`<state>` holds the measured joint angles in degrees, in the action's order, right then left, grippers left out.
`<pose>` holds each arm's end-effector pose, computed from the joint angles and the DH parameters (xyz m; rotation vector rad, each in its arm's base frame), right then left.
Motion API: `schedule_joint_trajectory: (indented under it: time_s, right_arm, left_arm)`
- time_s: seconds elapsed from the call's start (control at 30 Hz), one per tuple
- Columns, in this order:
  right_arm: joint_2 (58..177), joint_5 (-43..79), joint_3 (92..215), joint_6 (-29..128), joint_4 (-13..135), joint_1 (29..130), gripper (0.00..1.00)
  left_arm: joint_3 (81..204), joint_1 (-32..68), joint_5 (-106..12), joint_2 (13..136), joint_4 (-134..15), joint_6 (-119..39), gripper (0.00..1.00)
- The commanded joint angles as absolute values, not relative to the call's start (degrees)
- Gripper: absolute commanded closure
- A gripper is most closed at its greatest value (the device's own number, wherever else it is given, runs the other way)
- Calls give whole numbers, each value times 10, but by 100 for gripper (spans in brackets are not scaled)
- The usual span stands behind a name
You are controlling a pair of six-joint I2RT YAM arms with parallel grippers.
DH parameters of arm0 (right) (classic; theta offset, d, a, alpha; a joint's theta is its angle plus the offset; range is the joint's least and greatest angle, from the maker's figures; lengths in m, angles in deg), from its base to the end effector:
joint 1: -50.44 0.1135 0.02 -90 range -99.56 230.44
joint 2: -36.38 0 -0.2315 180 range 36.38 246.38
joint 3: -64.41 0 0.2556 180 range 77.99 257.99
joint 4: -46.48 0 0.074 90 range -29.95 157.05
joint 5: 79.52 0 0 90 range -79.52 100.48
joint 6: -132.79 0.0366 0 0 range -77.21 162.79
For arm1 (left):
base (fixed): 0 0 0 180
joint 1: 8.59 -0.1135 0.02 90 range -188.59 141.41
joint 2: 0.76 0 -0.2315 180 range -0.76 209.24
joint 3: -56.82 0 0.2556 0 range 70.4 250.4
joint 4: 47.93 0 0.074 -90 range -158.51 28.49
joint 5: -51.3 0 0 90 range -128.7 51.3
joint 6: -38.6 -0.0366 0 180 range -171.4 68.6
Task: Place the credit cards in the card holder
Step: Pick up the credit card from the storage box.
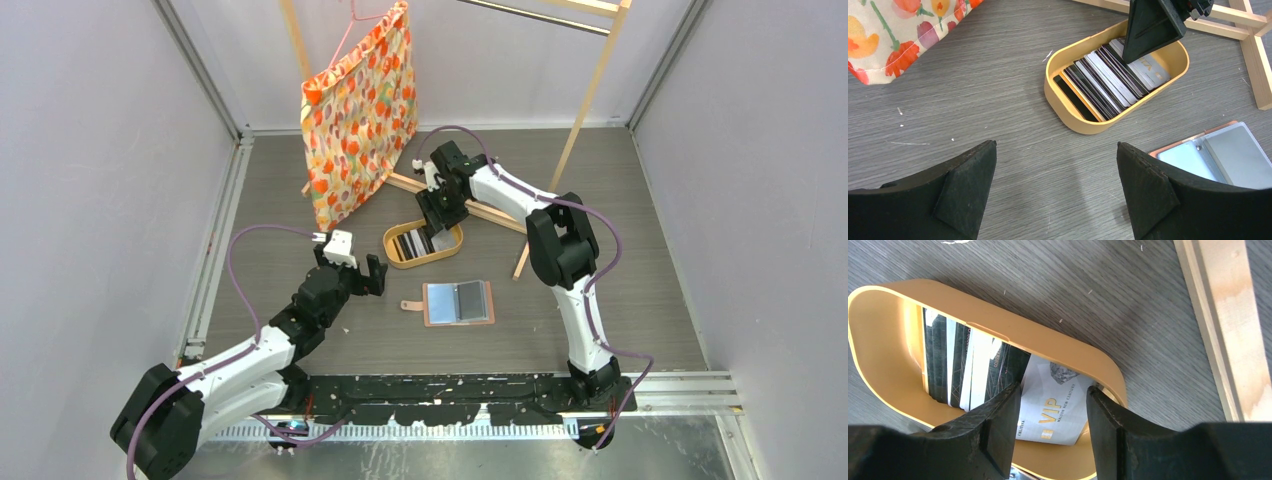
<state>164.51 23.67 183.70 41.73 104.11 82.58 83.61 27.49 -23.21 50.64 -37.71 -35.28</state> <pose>0.3844 0.2514 0.1558 -0.8555 2.6362 0.4632 0.1785 -0.1180 0.1608 0.1263 1.8264 -0.3991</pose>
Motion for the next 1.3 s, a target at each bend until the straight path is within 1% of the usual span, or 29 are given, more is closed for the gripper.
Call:
schedule_joint_trajectory:
  time_s: [0.0, 0.17, 0.63, 1.27]
  right_arm:
    - [1634, 238, 1860, 424, 1044, 825, 46]
    - [1630, 240, 1860, 424, 1046, 824, 49]
    - [1616, 252, 1859, 427, 1048, 815, 53]
    - [1602, 265, 1856, 427, 1053, 806, 55]
  left_arm:
    - [835, 272, -217, 500, -336, -353, 9]
    - [835, 272, -217, 500, -336, -353, 9]
    - [835, 272, -216, 500, -336, -353, 9]
    - [835, 272, -216, 502, -336, -353, 9]
